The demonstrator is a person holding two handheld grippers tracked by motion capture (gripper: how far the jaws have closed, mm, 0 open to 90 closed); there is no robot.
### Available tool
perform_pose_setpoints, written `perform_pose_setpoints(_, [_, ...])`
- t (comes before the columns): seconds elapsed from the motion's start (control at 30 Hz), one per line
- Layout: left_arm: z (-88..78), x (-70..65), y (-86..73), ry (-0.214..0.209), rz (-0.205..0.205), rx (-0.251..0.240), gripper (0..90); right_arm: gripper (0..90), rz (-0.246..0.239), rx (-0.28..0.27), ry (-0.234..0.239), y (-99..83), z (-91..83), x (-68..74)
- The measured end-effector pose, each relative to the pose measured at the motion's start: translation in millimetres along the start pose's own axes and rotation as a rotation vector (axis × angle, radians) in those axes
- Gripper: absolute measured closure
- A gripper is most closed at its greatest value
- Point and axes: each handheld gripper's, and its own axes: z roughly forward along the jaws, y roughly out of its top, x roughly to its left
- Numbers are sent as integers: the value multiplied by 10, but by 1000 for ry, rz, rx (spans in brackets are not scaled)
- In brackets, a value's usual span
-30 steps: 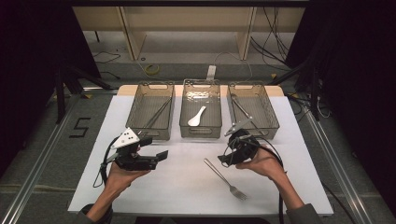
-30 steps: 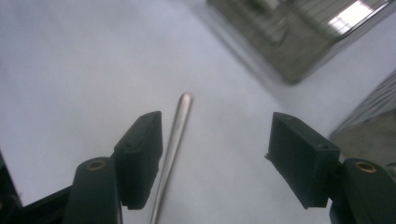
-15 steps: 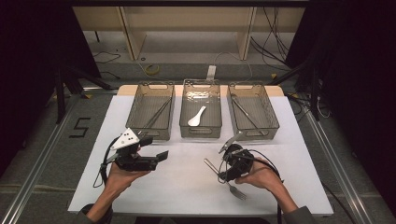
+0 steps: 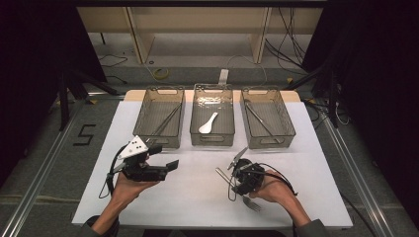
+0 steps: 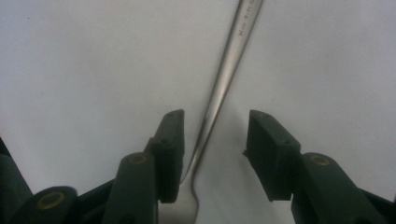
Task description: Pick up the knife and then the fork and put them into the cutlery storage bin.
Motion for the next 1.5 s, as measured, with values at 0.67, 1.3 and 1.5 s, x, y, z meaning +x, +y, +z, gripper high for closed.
perform_pose_setpoints(0.67, [16,-17,-2,-5,8,6,152,734,-46,31,-4,22,97,21])
perform_pose_setpoints(1.3, [17,-15,1,-8,9,11,155,836,-41,62,3,77,109,-13])
perform_pose_setpoints(1.5, [24,-20,3,-8,7,8,157,844,-47,64,4,80,107,-16])
